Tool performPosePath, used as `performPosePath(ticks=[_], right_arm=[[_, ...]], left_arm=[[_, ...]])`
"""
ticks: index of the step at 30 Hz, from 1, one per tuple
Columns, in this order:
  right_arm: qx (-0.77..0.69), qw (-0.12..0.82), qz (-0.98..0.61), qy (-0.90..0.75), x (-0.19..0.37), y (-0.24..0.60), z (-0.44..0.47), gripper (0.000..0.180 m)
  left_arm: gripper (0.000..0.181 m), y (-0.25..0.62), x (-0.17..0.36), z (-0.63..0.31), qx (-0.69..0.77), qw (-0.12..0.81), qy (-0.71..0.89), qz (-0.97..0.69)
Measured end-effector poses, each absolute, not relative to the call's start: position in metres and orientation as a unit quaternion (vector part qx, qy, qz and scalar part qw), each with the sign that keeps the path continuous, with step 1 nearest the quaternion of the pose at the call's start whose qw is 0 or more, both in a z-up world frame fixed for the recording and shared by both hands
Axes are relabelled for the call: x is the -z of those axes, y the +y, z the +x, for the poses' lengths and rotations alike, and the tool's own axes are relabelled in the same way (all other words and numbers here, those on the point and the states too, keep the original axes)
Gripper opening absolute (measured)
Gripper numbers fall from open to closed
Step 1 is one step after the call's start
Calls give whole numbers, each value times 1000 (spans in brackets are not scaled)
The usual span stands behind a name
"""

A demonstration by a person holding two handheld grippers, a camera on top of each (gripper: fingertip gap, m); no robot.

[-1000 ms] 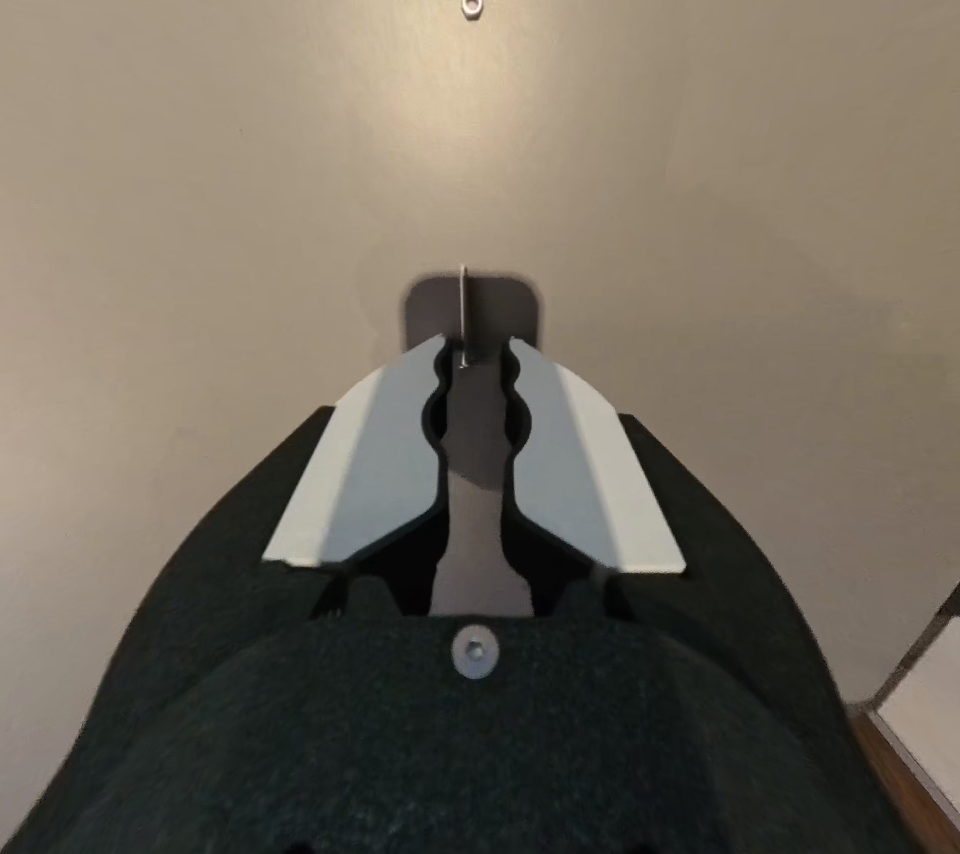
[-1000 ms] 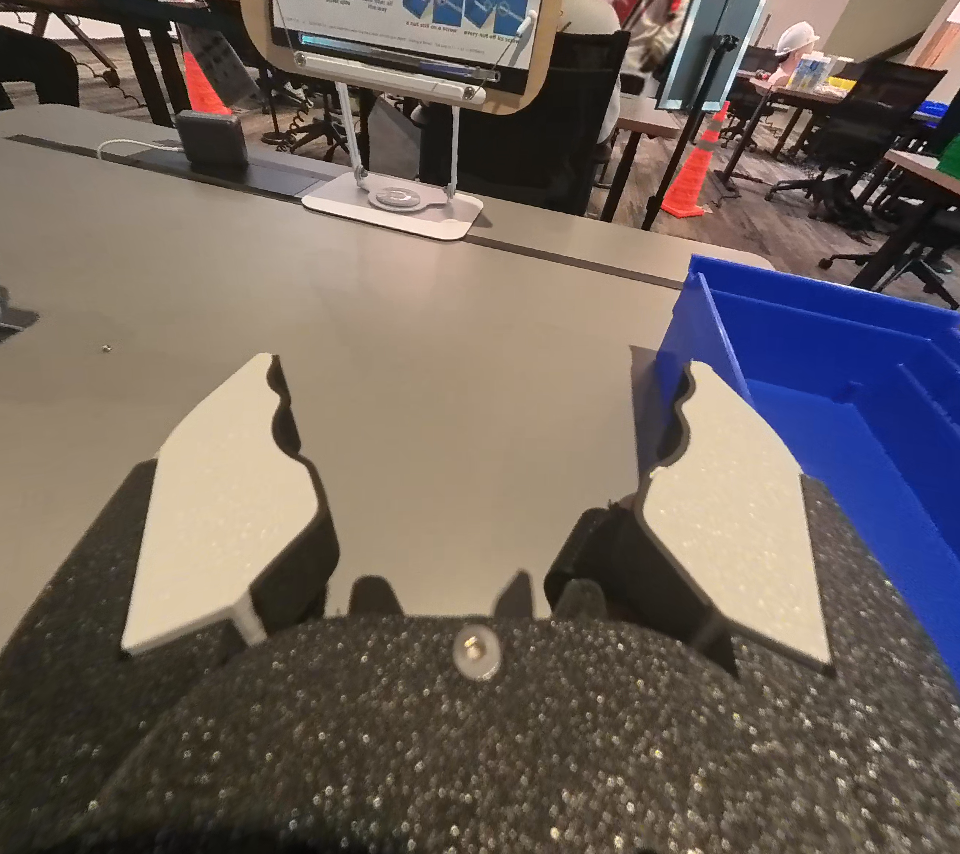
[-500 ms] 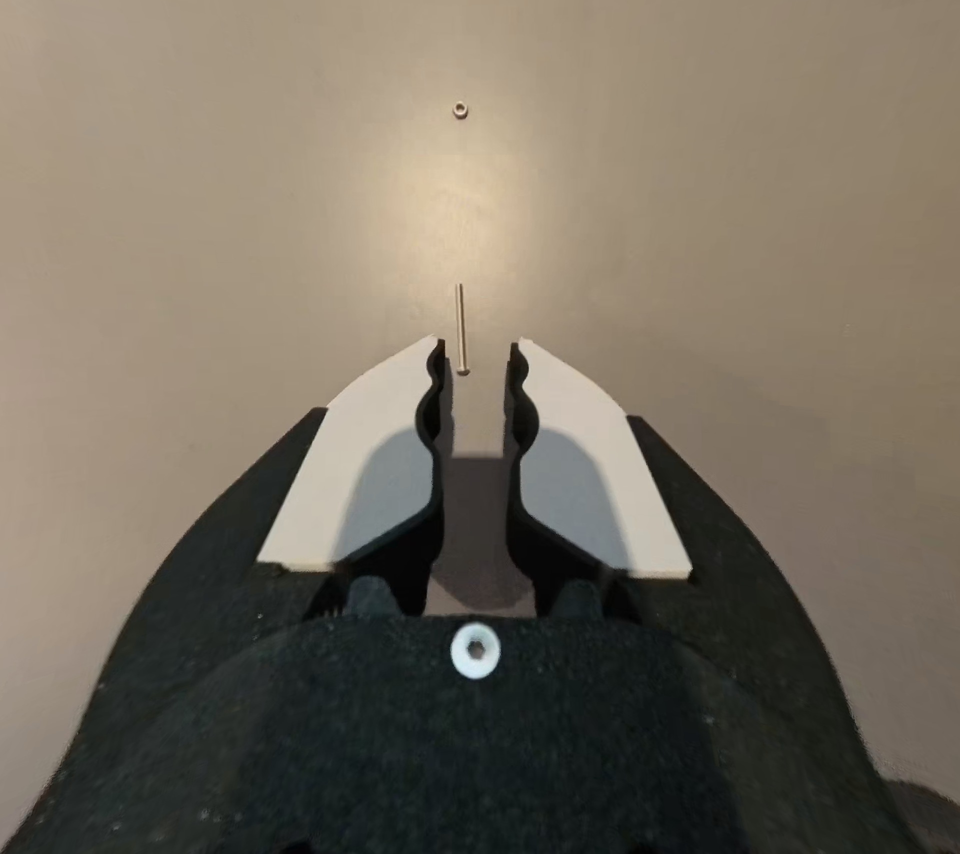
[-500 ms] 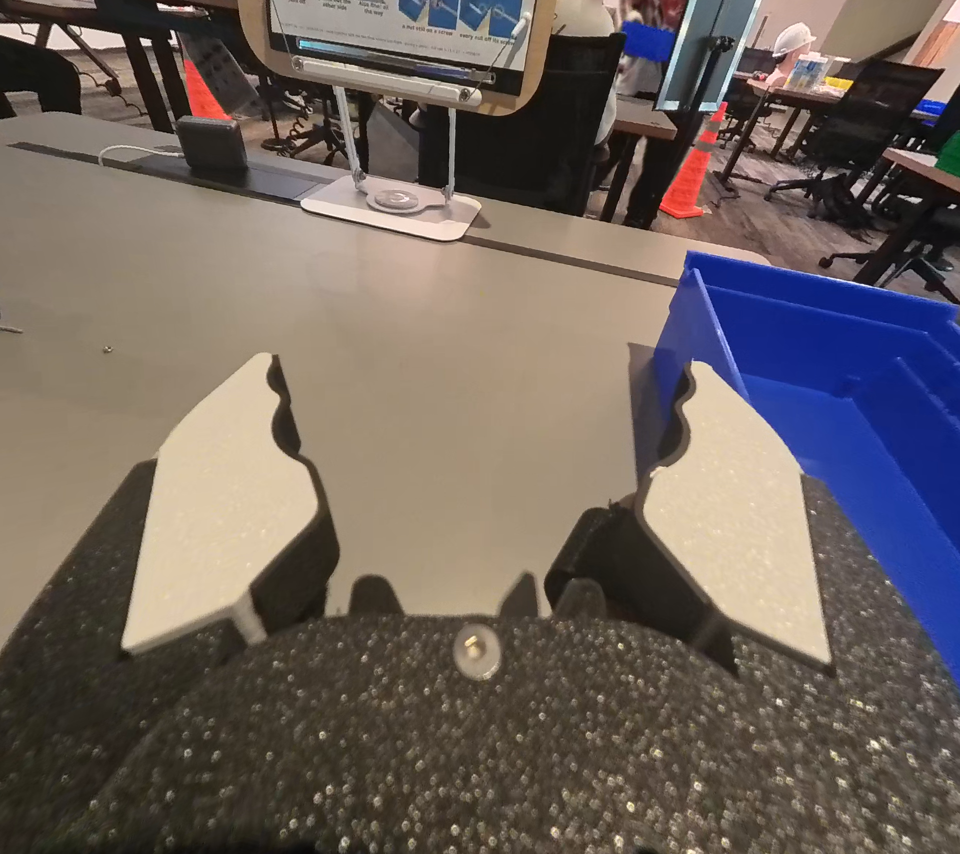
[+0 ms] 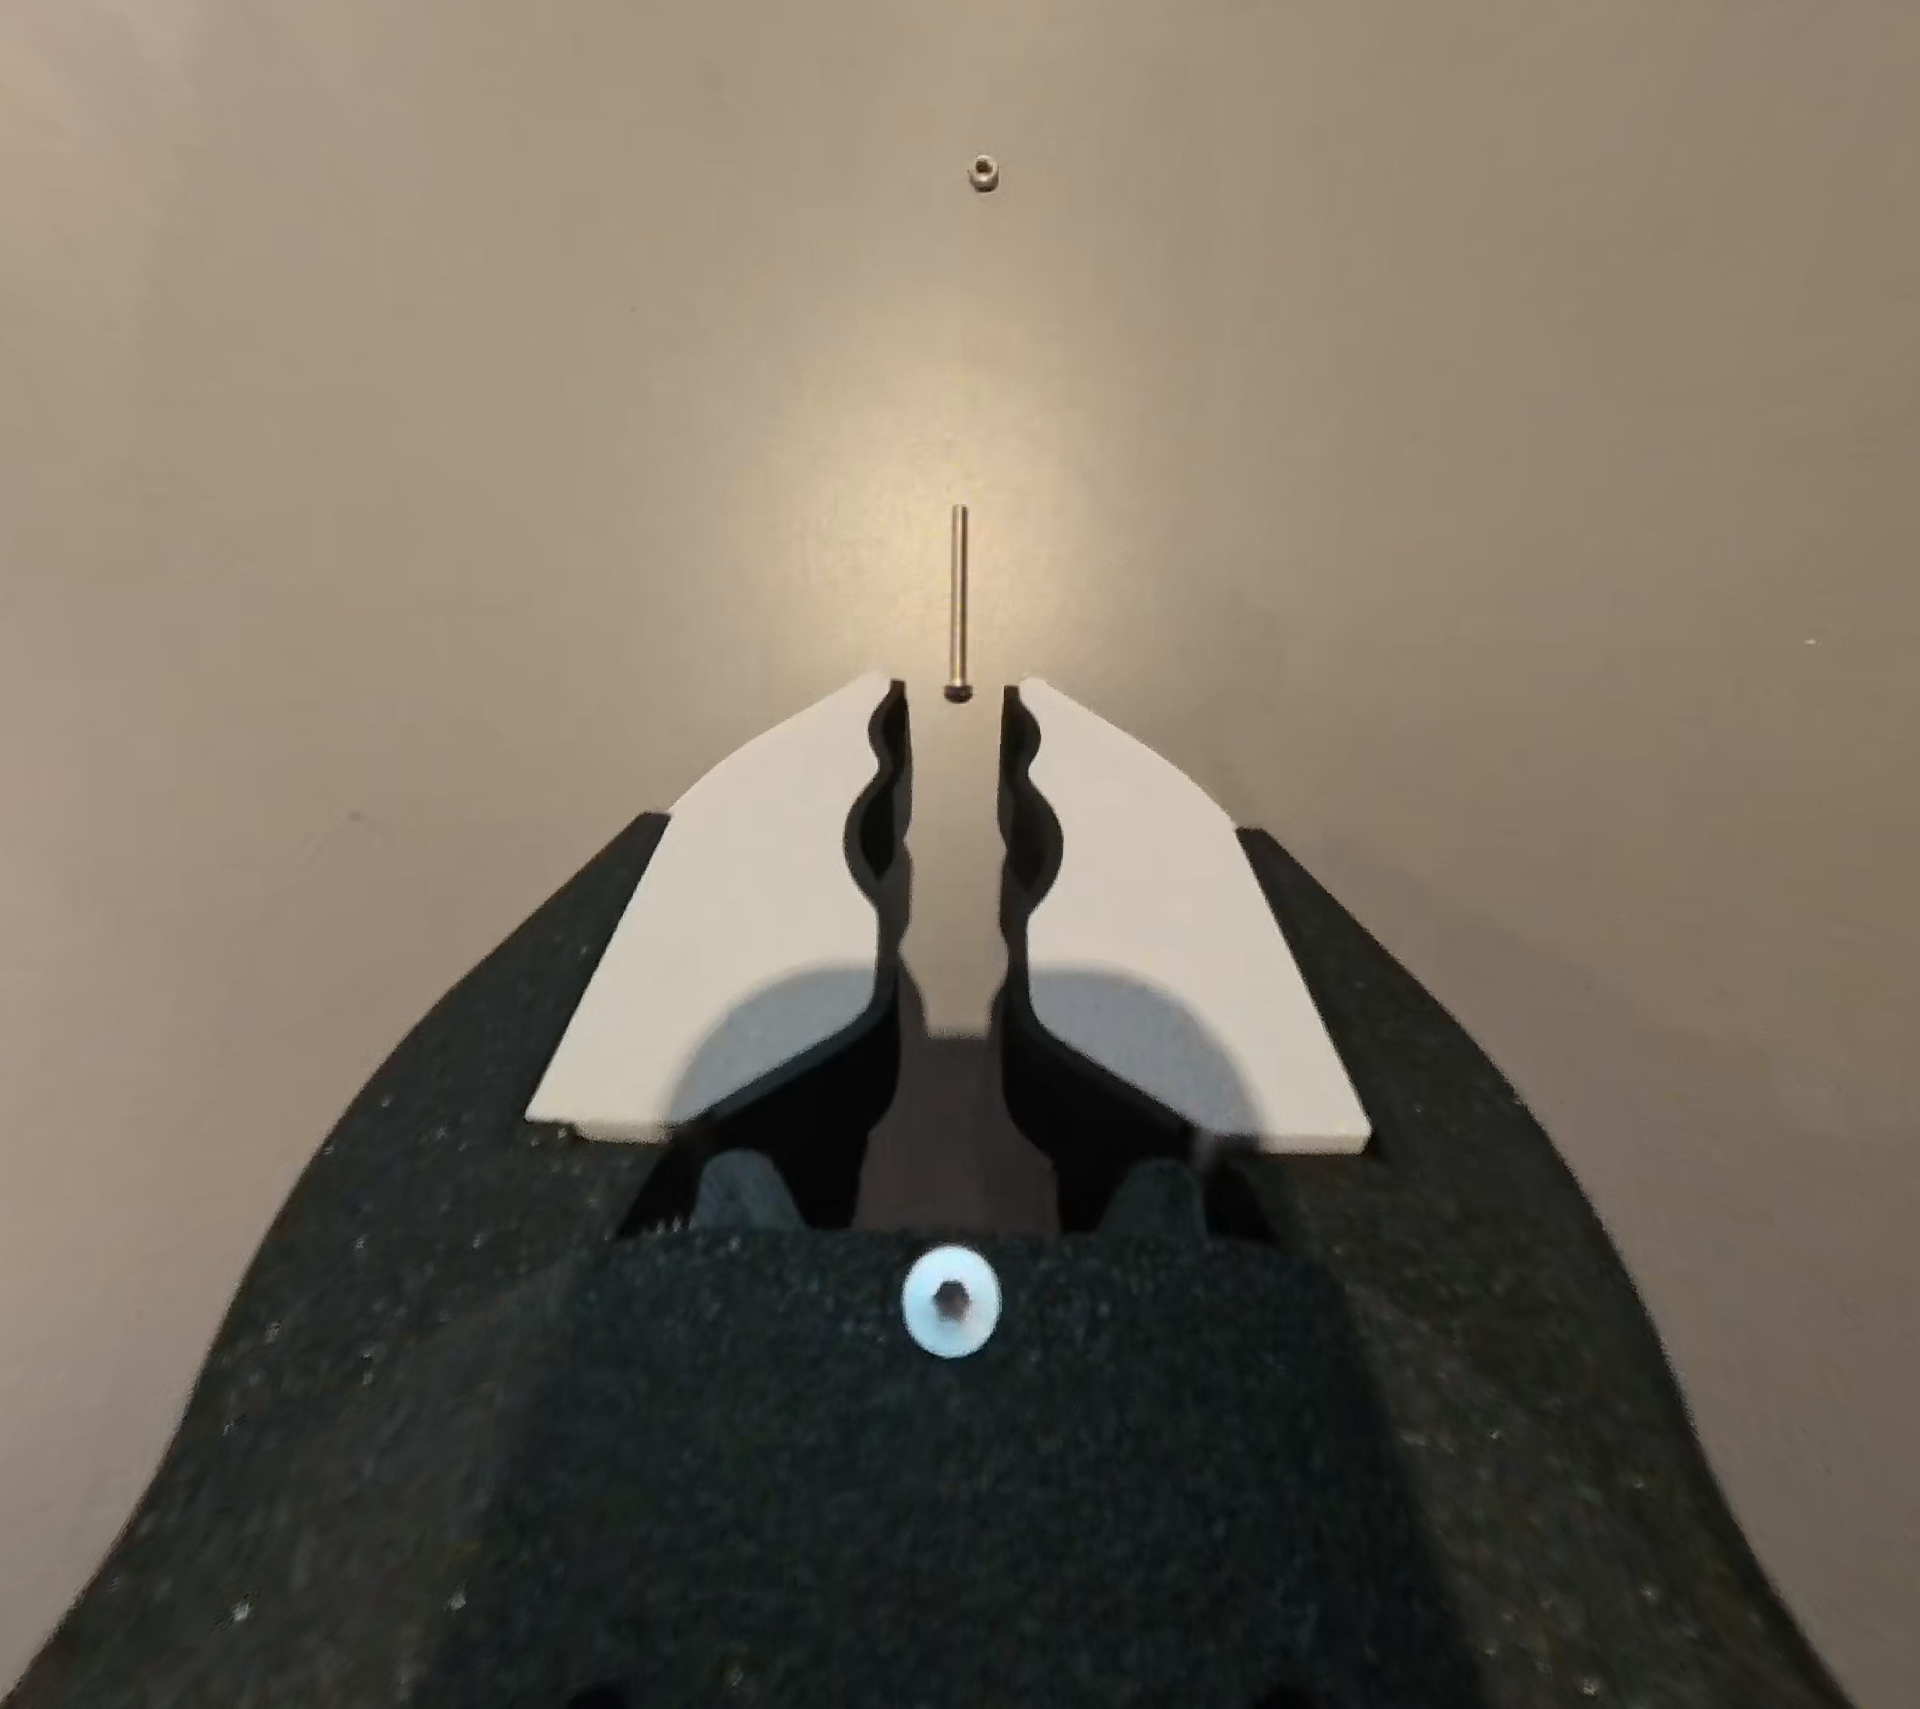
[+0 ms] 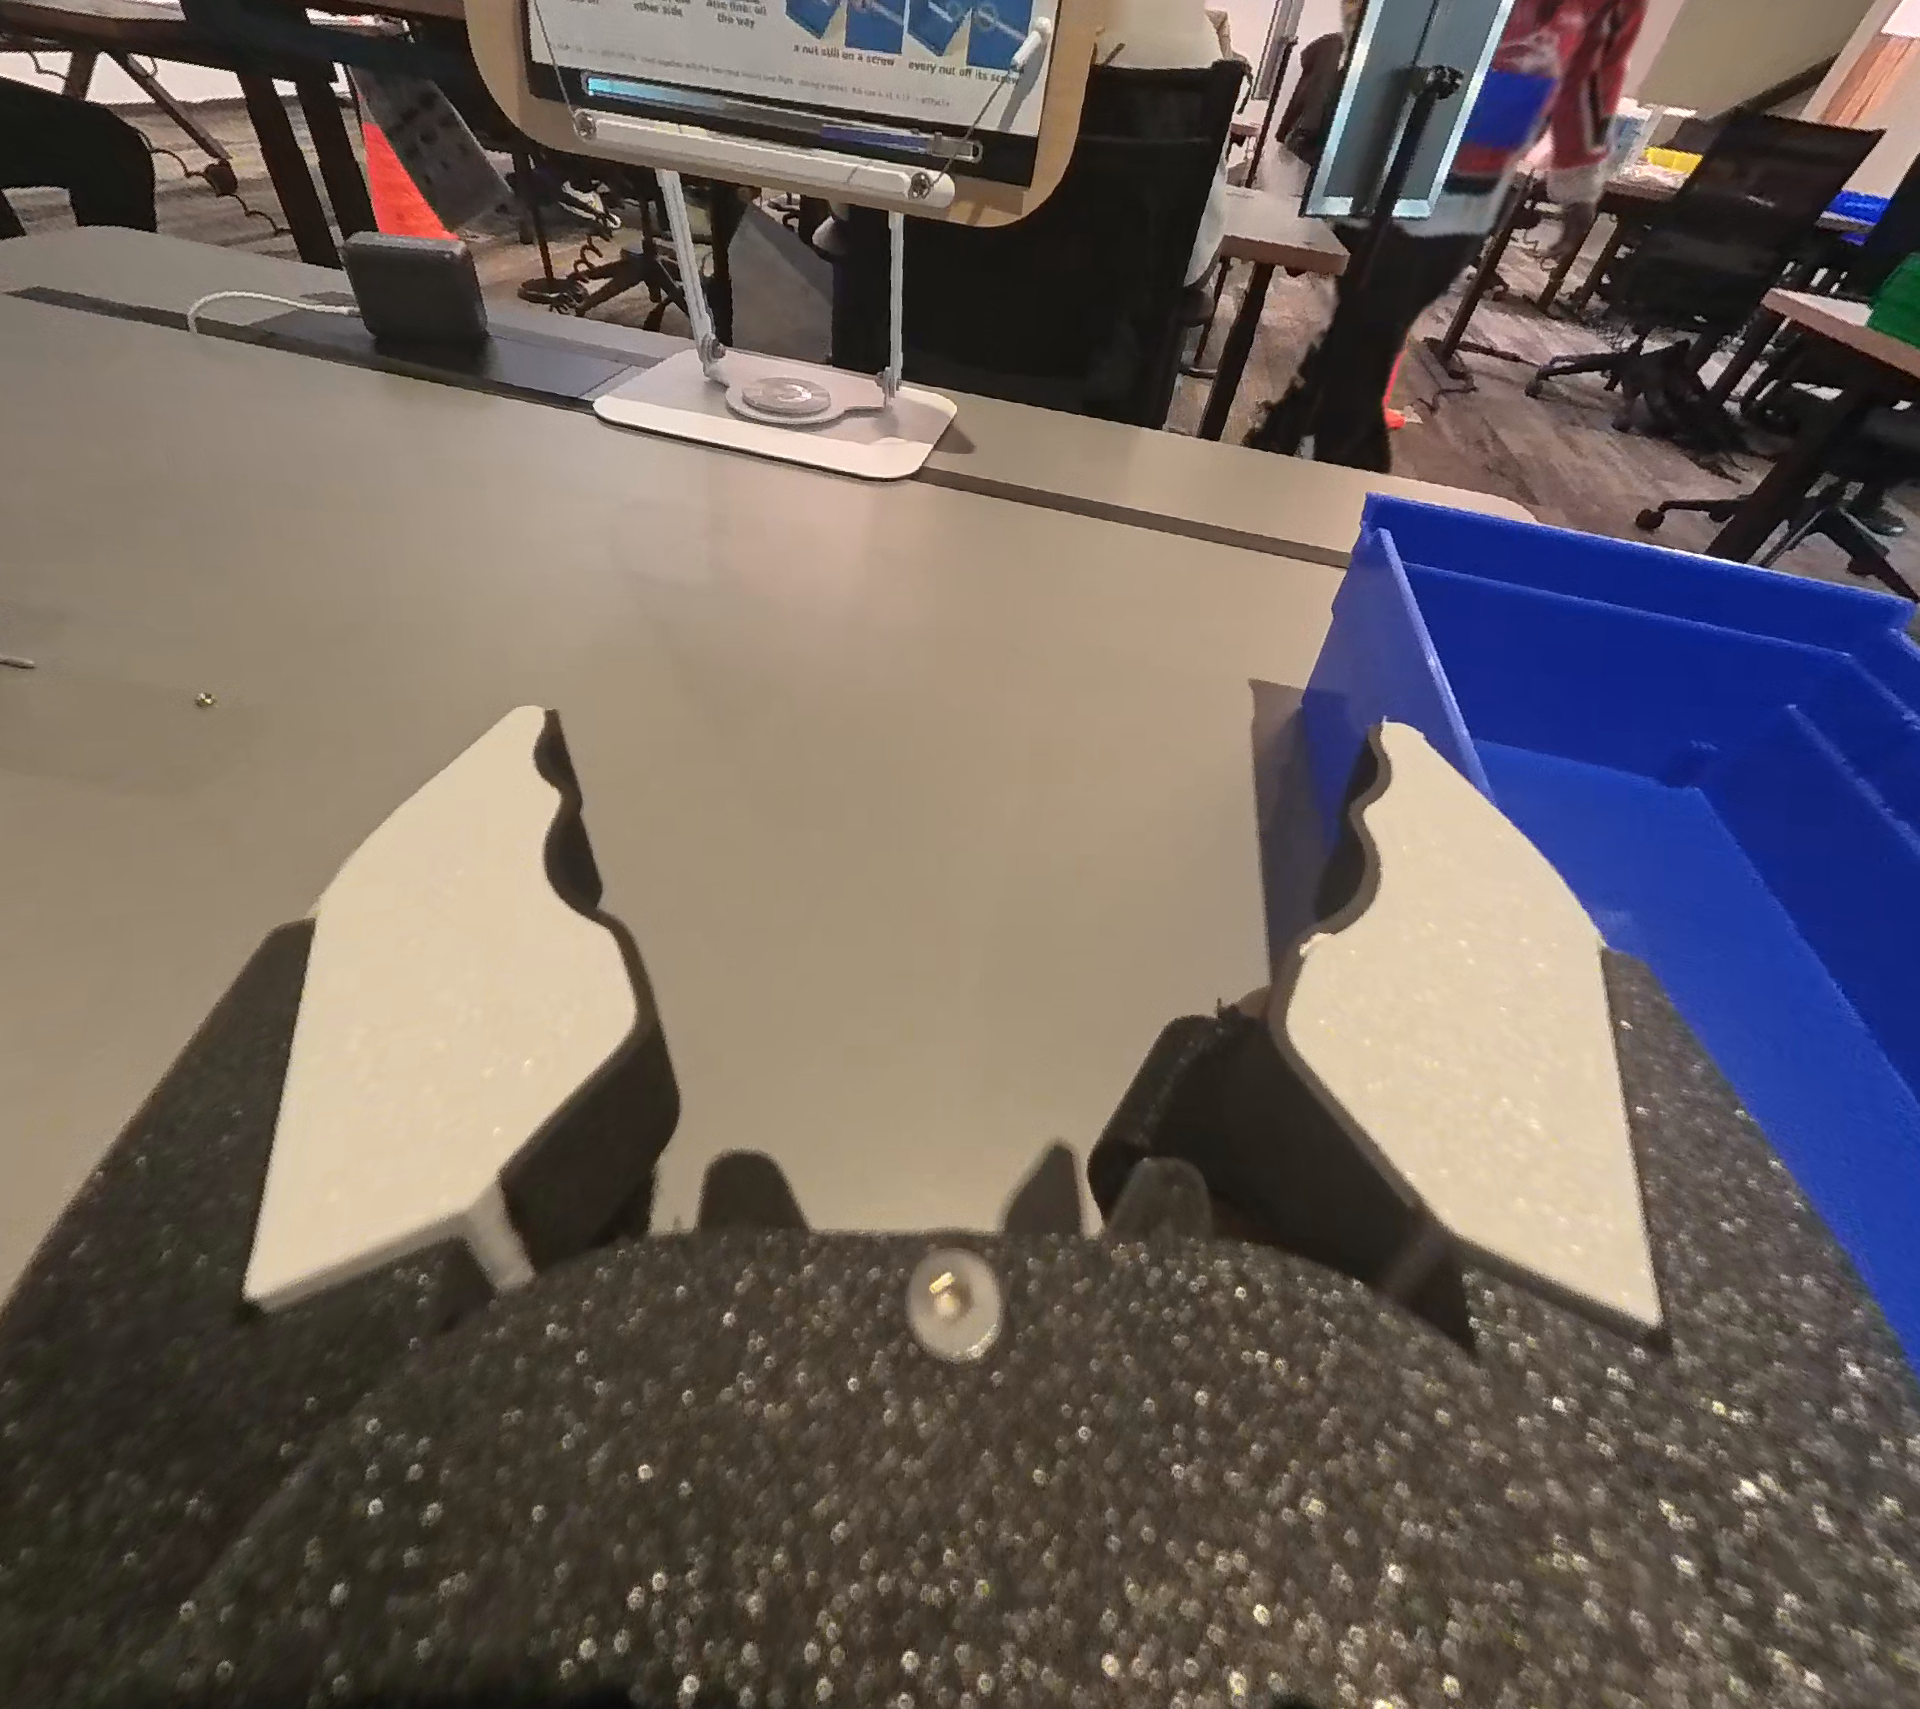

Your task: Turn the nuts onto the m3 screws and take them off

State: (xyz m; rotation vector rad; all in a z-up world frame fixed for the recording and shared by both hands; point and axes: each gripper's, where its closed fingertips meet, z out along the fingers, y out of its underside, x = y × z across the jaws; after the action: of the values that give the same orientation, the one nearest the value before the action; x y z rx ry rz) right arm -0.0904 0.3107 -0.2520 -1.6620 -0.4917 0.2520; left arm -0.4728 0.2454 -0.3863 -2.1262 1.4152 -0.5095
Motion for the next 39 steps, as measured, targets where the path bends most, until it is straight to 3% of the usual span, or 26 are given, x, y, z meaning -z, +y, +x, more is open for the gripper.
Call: performPosePath(ticks=[15,39], right_arm=[[-109,638,-731,-217,253,310,-92,135],[-106,638,-731,-217,253,309,-90,135]], left_arm=[[15,245,391,-469,187,242,521,-797],[5,246,392,-473,99,91,549,-825]])
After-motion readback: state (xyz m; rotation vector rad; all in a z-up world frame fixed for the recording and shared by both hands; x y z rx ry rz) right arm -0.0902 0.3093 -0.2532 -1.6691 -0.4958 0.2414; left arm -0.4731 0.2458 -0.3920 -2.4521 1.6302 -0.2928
